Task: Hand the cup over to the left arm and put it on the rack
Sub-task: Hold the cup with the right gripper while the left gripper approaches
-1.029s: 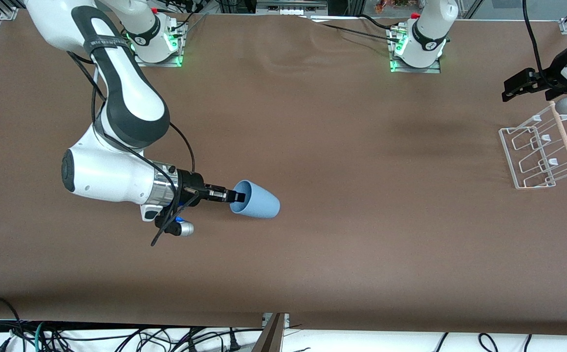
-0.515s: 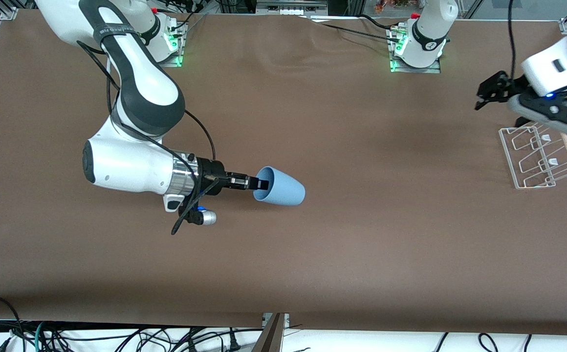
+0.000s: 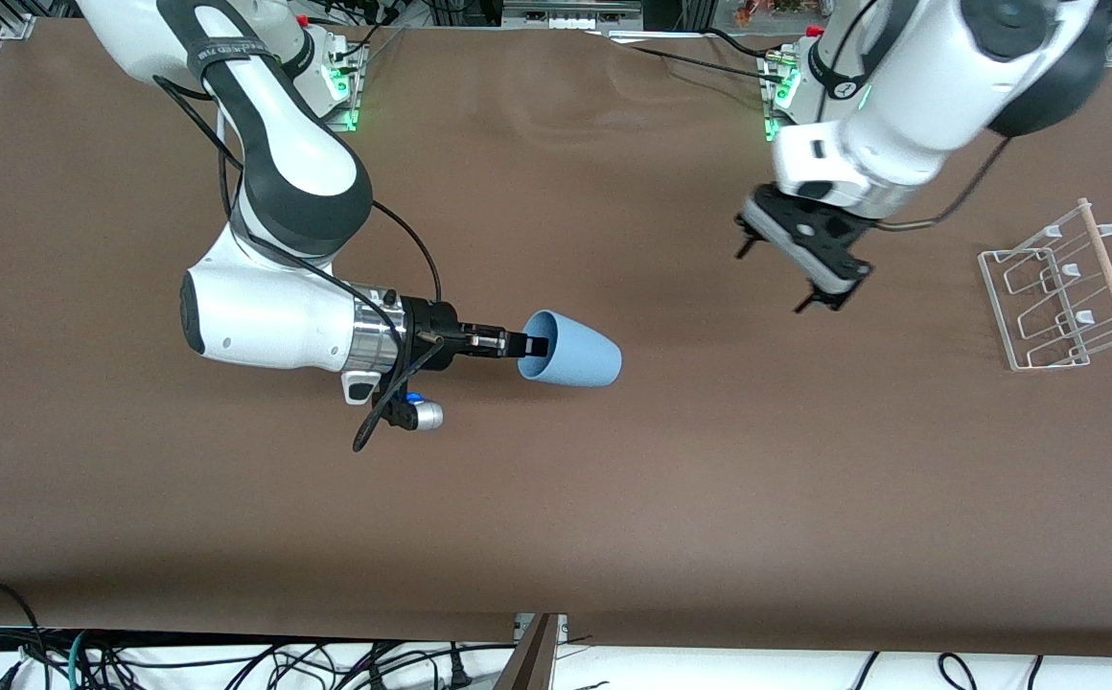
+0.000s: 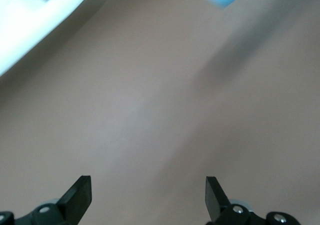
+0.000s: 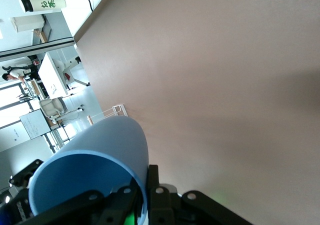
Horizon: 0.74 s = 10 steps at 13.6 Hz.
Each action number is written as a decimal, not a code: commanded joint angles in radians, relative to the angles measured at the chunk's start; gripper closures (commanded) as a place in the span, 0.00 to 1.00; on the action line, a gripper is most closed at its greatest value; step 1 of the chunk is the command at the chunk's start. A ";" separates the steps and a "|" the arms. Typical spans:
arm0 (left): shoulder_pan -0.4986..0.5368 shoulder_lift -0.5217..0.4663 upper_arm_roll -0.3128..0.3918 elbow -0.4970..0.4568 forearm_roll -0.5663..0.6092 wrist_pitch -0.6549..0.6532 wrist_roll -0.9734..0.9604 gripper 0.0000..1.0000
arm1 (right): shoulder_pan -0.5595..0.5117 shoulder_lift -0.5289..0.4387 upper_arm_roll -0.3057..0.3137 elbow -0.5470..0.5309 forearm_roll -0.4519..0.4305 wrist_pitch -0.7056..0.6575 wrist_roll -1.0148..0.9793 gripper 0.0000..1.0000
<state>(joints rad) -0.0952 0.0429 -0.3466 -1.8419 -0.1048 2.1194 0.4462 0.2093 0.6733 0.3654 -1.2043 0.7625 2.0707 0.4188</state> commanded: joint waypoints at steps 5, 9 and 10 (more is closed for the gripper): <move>-0.035 0.109 -0.129 -0.019 0.255 0.267 0.031 0.00 | -0.001 0.006 0.041 0.012 0.020 0.014 0.011 1.00; -0.063 0.152 -0.140 0.001 0.293 0.320 0.025 0.00 | 0.007 0.008 0.047 0.012 0.021 0.015 0.006 1.00; -0.063 0.152 -0.140 0.009 0.297 0.320 0.022 0.00 | 0.007 0.006 0.049 0.012 0.029 0.015 0.005 1.00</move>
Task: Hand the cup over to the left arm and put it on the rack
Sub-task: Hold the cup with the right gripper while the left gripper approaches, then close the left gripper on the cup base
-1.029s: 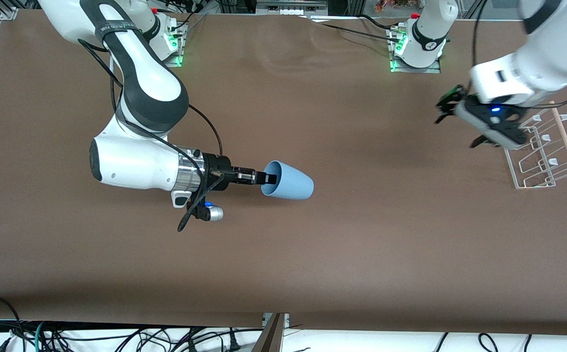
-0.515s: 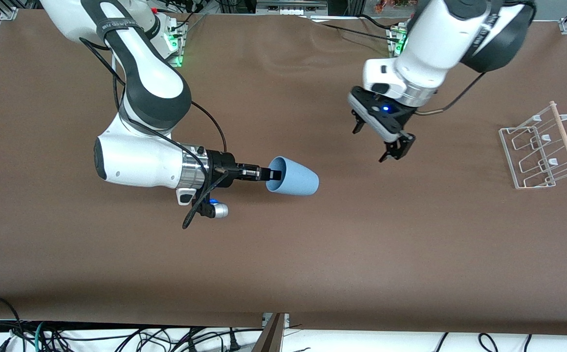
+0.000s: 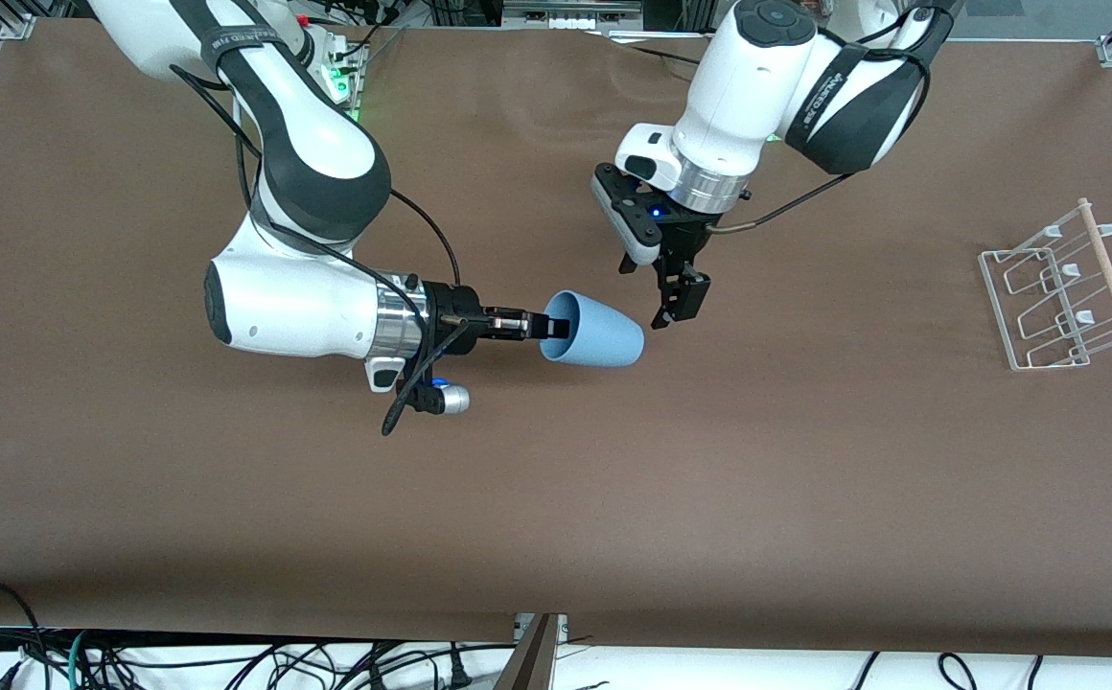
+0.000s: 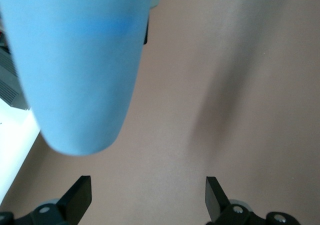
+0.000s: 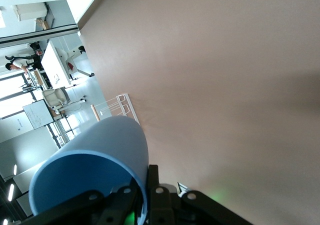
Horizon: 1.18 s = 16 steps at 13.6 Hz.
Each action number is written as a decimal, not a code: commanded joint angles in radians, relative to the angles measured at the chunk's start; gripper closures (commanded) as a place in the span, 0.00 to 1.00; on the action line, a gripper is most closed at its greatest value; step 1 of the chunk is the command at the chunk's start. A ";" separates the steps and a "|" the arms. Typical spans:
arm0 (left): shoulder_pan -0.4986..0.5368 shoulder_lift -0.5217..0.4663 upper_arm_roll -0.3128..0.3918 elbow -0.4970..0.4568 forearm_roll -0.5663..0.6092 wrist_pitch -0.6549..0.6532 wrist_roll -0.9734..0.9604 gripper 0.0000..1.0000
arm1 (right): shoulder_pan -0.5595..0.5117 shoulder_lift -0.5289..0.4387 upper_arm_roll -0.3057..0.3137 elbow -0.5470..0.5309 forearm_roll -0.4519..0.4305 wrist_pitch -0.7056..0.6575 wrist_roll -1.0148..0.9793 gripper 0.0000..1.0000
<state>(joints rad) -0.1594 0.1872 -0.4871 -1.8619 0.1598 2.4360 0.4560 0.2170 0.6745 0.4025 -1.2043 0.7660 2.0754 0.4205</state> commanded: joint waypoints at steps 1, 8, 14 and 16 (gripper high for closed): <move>0.001 0.008 0.001 0.033 0.033 0.003 0.012 0.00 | -0.001 0.005 0.010 0.011 0.045 0.009 -0.002 1.00; 0.003 0.003 0.002 0.067 0.115 0.002 0.010 0.00 | -0.001 0.004 0.010 0.011 0.049 -0.020 -0.009 1.00; 0.001 0.028 0.009 0.102 0.115 0.003 0.012 0.00 | 0.005 -0.001 0.012 0.011 0.047 -0.089 0.003 1.00; 0.001 0.047 0.009 0.116 0.115 0.003 0.010 0.00 | 0.013 -0.001 0.012 0.011 0.049 -0.089 0.004 1.00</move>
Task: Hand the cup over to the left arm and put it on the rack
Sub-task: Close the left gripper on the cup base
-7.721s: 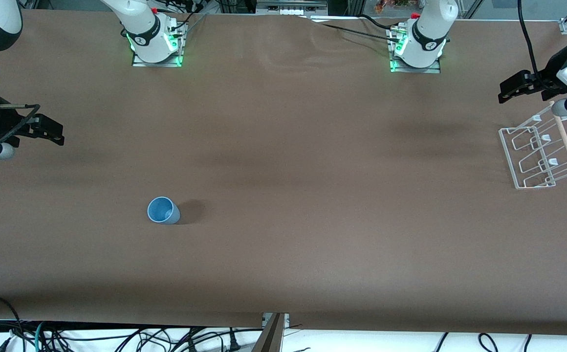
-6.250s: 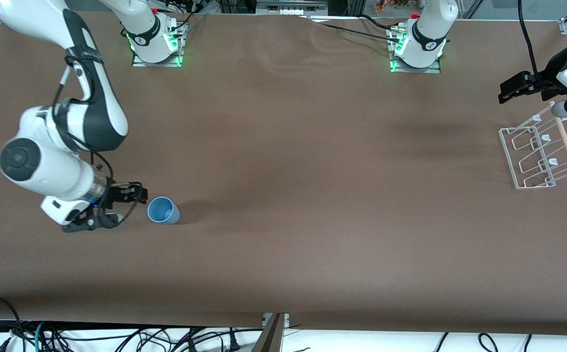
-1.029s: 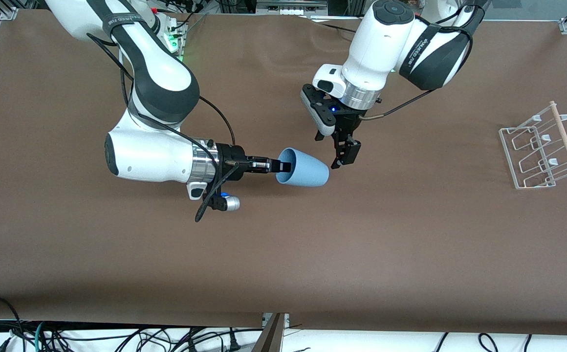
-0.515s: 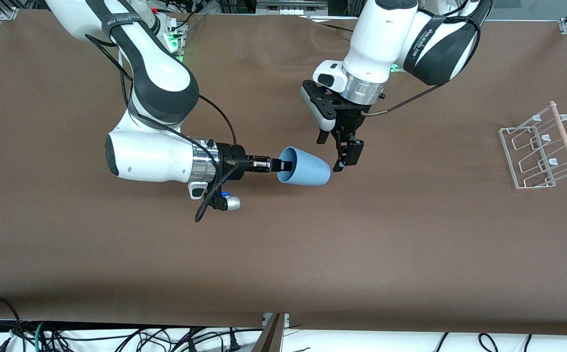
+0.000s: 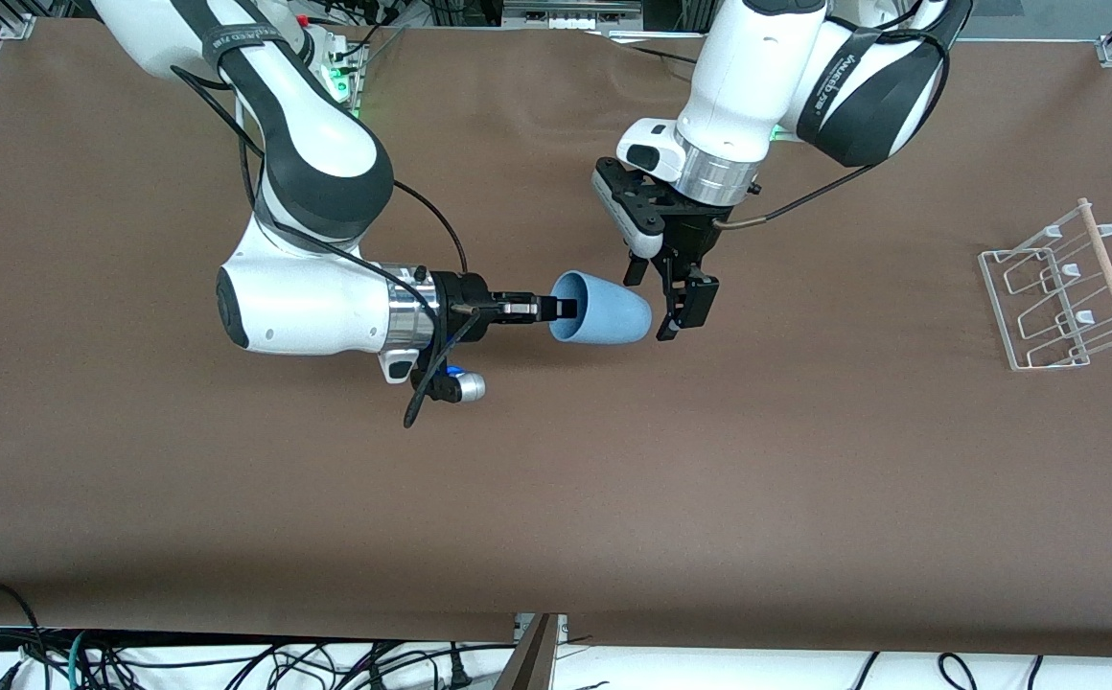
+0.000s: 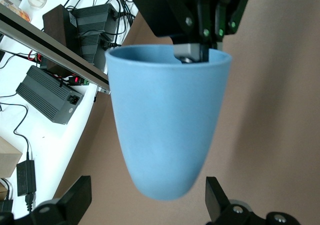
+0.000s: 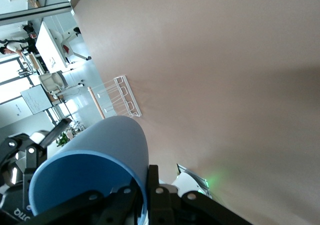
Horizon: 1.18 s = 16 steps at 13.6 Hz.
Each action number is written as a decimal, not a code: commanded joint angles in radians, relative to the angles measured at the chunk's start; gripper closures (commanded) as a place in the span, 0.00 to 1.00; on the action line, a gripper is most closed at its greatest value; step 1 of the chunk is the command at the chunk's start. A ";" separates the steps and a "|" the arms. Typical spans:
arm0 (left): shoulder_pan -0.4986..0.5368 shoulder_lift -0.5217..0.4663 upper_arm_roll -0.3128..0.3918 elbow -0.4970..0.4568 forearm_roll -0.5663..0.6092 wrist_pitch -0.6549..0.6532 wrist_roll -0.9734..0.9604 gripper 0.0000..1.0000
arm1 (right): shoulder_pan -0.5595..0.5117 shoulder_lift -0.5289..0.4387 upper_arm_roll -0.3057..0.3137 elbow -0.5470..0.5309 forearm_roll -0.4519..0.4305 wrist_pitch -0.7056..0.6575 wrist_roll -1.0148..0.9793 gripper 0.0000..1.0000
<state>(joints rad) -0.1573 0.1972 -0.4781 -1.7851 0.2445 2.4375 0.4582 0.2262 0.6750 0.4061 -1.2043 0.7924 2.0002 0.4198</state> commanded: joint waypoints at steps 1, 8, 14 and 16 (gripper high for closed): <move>-0.002 0.047 -0.001 0.039 0.030 0.003 0.007 0.00 | 0.007 -0.002 0.010 0.011 0.022 -0.014 0.005 1.00; -0.010 0.076 -0.001 0.041 0.027 0.035 0.007 0.11 | 0.016 -0.003 0.022 0.012 0.022 -0.015 0.033 1.00; -0.004 0.061 0.004 0.039 0.030 0.034 0.008 1.00 | 0.013 -0.003 0.022 0.011 0.022 -0.015 0.033 0.77; 0.004 0.050 0.010 0.039 0.029 0.031 0.007 1.00 | 0.007 -0.002 0.020 0.011 0.022 -0.015 0.030 0.00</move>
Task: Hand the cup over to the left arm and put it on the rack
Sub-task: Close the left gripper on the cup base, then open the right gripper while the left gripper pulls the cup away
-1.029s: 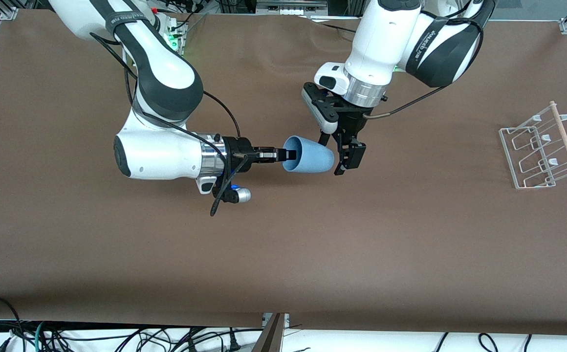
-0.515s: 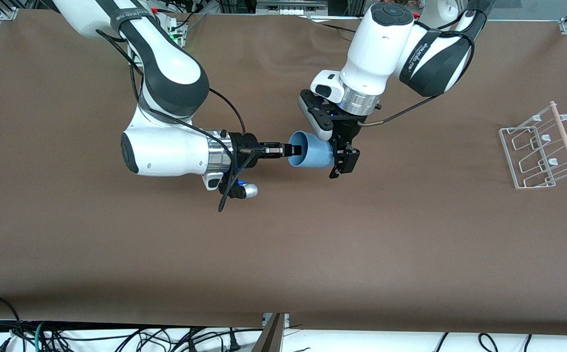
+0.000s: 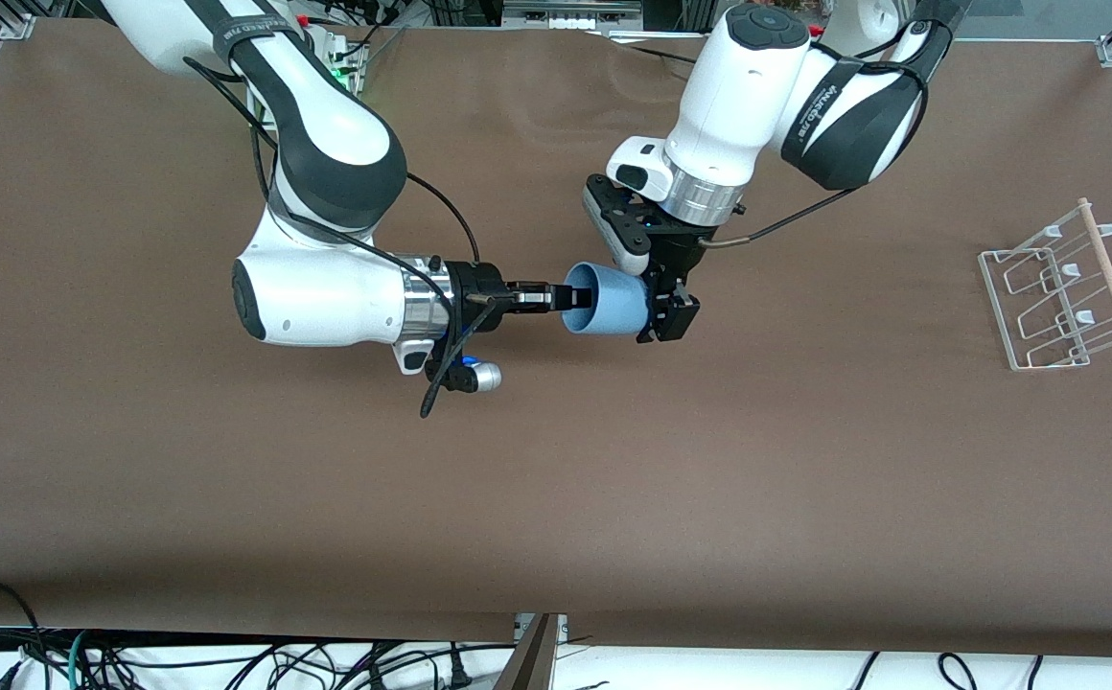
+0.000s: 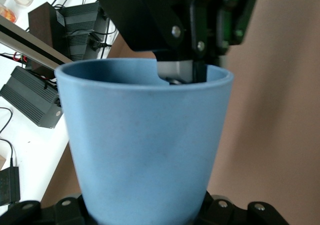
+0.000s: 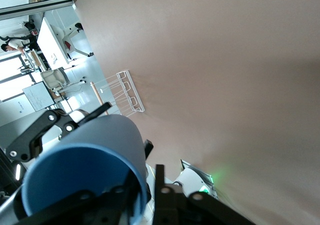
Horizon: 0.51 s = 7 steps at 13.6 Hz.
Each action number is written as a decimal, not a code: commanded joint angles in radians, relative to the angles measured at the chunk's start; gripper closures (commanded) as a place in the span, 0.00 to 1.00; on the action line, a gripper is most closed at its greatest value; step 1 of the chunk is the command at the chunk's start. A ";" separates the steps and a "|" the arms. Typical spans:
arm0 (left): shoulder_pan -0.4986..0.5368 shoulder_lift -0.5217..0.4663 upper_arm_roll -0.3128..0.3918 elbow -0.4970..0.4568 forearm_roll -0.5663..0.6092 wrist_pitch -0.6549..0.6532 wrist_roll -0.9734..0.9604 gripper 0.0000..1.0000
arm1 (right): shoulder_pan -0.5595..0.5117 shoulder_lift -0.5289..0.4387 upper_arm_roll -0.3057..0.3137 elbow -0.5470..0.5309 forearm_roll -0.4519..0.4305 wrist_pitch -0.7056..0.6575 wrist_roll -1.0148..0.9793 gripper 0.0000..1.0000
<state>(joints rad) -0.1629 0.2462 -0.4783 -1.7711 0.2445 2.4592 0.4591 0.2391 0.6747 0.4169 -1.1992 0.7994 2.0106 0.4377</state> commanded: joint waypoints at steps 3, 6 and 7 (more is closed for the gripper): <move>0.037 -0.034 0.012 0.016 0.019 -0.006 0.006 1.00 | -0.049 -0.003 0.008 0.007 0.015 -0.026 0.007 0.00; 0.101 -0.079 0.010 0.009 -0.023 -0.095 0.009 1.00 | -0.115 -0.003 0.005 0.026 0.012 -0.053 0.006 0.00; 0.118 -0.102 0.012 0.005 -0.063 -0.135 0.009 1.00 | -0.132 -0.003 -0.003 0.044 0.007 -0.081 0.004 0.00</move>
<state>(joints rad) -0.0860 0.2016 -0.4629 -1.7550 0.2317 2.3921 0.4572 0.1429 0.6746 0.4134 -1.1897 0.8005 1.9849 0.4381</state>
